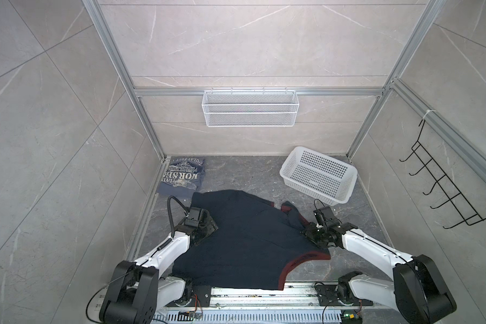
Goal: Fold and stack the tank tops
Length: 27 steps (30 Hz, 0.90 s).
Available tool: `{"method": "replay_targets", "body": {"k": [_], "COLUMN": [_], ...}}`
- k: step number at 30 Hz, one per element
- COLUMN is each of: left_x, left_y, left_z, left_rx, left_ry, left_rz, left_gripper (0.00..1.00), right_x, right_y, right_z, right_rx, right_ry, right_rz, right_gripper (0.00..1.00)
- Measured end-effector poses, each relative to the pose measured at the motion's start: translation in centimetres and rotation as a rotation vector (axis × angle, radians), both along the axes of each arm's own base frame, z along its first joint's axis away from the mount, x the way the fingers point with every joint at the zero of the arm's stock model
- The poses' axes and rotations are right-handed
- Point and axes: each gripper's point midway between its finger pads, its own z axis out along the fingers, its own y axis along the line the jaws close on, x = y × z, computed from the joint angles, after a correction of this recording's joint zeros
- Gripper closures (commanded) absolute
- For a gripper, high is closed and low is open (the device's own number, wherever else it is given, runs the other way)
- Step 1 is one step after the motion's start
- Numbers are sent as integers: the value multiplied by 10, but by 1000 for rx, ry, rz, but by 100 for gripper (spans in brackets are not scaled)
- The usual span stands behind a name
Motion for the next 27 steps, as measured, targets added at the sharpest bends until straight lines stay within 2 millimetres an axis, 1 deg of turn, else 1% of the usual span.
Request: {"method": "replay_targets", "body": {"k": [2, 3, 5, 6, 7, 10, 12, 14, 15, 17, 19, 22, 25, 27], "left_x": [-9, -10, -4, 4, 17, 52, 70, 81, 85, 90, 93, 95, 97, 100], "left_y": [3, 3, 2, -1, -4, -14, -18, -22, -23, -24, -23, -20, -20, -19], "left_z": [3, 6, 18, 29, 43, 76, 88, 88, 84, 71, 55, 37, 29, 26], "left_rx": [5, 10, 22, 28, 31, 40, 47, 55, 60, 71, 79, 84, 73, 70], "left_ry": [13, 23, 32, 24, -1, -66, -89, -87, -77, -41, 4, 48, 62, 60], "left_rz": [1, -3, -23, -37, -54, -92, -111, -130, -137, -149, -154, -148, -146, -142], "left_gripper": [17, 17, 17, 17, 17, 17, 16, 17, 17, 17, 17, 17, 17, 17], "right_x": [-4, -3, 7, 19, 32, 72, 96, 115, 123, 133, 137, 138, 142, 148], "right_y": [4, 5, 7, 9, 12, 25, 34, 43, 48, 58, 67, 75, 77, 77], "right_z": [2, 5, 18, 32, 46, 92, 113, 120, 119, 108, 91, 69, 54, 49], "right_rx": [-12, -22, -47, -63, -71, -89, -105, -128, -141, -172, -207, -253, -294, -319], "right_ry": [11, 15, -5, -34, -72, -192, -249, -267, -265, -242, -199, -142, -105, -94], "right_rz": [31, 42, 75, 95, 116, 176, 214, 258, 279, 328, 382, 446, 481, 491], "right_gripper": [41, 41, 41, 41, 41, 42, 44, 45, 45, 47, 48, 50, 51, 52]}}
